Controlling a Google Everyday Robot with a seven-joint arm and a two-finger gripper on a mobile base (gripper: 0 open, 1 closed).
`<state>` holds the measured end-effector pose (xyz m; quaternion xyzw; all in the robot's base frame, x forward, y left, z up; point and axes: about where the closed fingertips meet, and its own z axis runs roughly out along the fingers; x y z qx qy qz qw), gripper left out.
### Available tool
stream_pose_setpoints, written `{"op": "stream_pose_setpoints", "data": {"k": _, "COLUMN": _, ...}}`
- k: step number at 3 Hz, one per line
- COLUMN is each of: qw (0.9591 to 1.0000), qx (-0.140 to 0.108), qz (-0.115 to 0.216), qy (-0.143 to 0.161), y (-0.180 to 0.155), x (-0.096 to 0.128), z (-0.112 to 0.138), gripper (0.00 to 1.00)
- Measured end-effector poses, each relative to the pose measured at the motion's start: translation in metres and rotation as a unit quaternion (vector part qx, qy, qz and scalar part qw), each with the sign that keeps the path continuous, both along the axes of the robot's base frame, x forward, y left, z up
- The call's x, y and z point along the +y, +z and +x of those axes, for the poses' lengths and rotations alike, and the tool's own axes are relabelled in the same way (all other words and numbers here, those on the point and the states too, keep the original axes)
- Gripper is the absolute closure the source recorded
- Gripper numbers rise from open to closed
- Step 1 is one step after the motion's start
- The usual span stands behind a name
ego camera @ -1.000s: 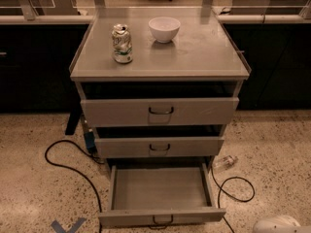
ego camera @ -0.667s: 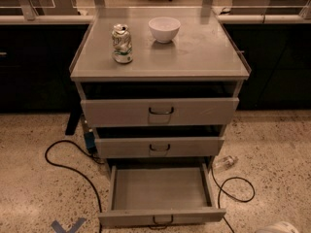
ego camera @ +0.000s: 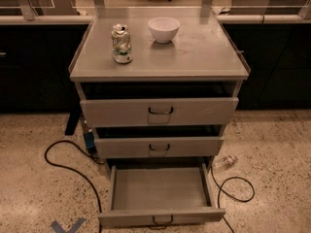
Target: Close bottom drawer
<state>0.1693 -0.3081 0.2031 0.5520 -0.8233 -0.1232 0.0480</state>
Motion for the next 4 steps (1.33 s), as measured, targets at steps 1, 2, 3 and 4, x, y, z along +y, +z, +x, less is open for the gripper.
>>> {"op": "stream_pose_setpoints", "data": {"k": 1, "qw": 0.9955, "qx": -0.080, "qz": 0.050, "qy": -0.008, "y": -0.027, "x": 0.013, "z": -0.009, "gripper": 0.00}}
{"op": "stream_pose_setpoints", "data": {"k": 2, "qw": 0.9942, "qx": -0.096, "qz": 0.048, "qy": -0.001, "y": -0.028, "x": 0.005, "z": -0.021, "gripper": 0.00}}
{"op": "stream_pose_setpoints", "data": {"k": 3, "qw": 0.9938, "qx": -0.096, "qz": 0.056, "qy": 0.005, "y": -0.047, "x": 0.023, "z": 0.000, "gripper": 0.00}}
{"op": "stream_pose_setpoints", "data": {"k": 4, "qw": 0.9904, "qx": -0.114, "qz": 0.077, "qy": 0.015, "y": -0.064, "x": 0.053, "z": 0.037, "gripper": 0.00}}
